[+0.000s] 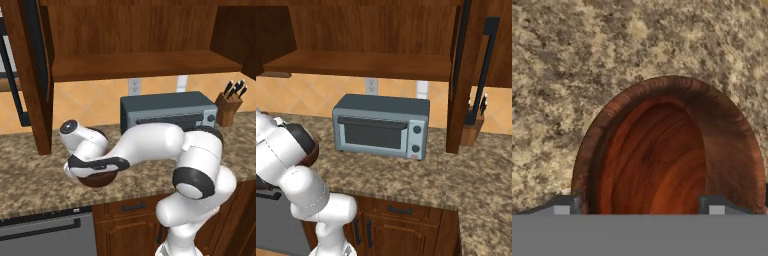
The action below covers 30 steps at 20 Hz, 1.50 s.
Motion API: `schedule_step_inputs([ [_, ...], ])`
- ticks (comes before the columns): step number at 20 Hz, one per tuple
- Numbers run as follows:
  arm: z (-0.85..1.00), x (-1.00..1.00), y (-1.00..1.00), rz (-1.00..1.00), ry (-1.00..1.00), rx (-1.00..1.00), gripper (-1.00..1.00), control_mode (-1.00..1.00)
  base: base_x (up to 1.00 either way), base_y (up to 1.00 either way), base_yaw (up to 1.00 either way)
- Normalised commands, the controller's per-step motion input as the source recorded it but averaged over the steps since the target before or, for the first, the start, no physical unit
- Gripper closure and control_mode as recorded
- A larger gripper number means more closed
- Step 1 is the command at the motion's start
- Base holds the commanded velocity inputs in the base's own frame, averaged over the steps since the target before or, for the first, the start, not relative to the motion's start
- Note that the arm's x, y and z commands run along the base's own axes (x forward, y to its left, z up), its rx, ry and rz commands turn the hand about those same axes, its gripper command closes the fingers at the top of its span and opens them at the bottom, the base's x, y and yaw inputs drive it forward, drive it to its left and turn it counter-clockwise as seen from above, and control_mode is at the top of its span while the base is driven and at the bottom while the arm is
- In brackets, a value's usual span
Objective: Pick up the bowls on the counter and stack them on top of one another in the open cabinet. Place the smaller bowl on top of the larger bowl.
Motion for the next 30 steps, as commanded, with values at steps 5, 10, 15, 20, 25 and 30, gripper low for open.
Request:
schedule_step_inputs([
  [5,-0.08,-0.48,-0.13,0.00,0.06,0.06,-1.00,-1.00,0.00,0.00,0.00],
  [10,-0.79,-0.07,0.00,0.00,0.05,0.00,-1.00,-1.00,0.00,0.00,0.00],
  [15,-0.71,0.08,0.00,0.00,-0.02,-0.09,-1.00,-1.00,0.00,0.00,0.00],
  [20,-0.38,0.25,0.00,0.00,-0.01,-0.11,1.00,-1.00,0.00,0.00,0.00],
  [25,0.02,0.27,-0.20,0.00,0.00,-0.01,1.00,-1.00,0.00,0.00,0.00],
  [30,0.03,0.23,-0.33,0.01,0.00,0.00,1.00,-1.00,0.00,0.00,0.00],
])
